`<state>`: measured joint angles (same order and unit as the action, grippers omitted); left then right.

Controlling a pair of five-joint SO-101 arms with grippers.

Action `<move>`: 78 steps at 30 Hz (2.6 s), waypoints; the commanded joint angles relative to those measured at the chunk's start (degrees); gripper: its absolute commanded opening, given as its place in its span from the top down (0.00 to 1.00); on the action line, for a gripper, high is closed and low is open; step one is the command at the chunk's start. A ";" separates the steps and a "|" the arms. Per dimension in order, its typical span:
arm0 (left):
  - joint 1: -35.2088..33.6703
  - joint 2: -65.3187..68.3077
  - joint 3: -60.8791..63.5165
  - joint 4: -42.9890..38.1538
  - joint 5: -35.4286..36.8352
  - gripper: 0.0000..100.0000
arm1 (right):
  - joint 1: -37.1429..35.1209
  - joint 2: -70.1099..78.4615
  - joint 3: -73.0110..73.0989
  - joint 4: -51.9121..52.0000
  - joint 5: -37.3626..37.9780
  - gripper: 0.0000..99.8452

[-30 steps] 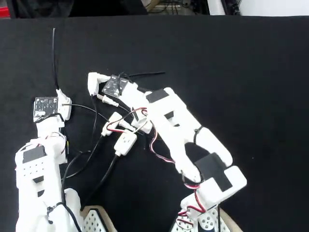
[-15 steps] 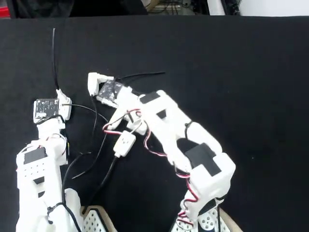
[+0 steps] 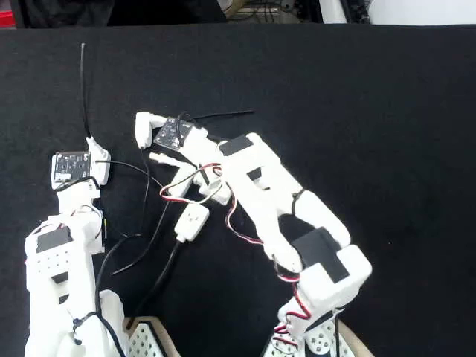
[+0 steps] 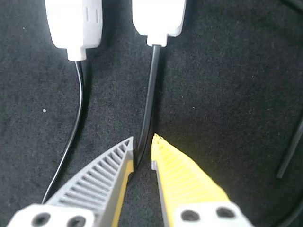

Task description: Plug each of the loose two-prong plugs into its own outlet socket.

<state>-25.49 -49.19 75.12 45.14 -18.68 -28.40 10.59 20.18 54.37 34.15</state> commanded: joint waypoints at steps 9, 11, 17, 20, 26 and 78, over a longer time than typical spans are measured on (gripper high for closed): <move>-0.04 -0.79 -0.40 -1.14 -0.88 0.92 | -2.37 7.78 -4.79 -7.56 -1.05 0.98; -0.04 -0.79 -0.31 -1.14 -3.08 0.93 | -2.29 7.78 -6.64 -3.87 -3.16 0.90; -0.04 -0.79 -0.31 -1.14 -3.60 0.93 | -2.20 2.77 -6.02 3.08 1.58 0.79; -0.04 -0.79 -0.31 -1.14 -3.60 0.93 | -0.26 -2.24 -3.30 3.08 1.93 0.81; -0.04 -0.79 -0.31 -1.14 -3.69 0.93 | 3.69 -7.78 1.10 2.90 4.13 0.81; -0.04 -0.79 -0.22 -0.97 -3.87 0.93 | 11.69 7.52 -12.44 12.04 11.87 0.99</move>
<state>-25.49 -49.19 75.12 45.14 -22.11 -17.67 18.51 10.86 66.07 45.49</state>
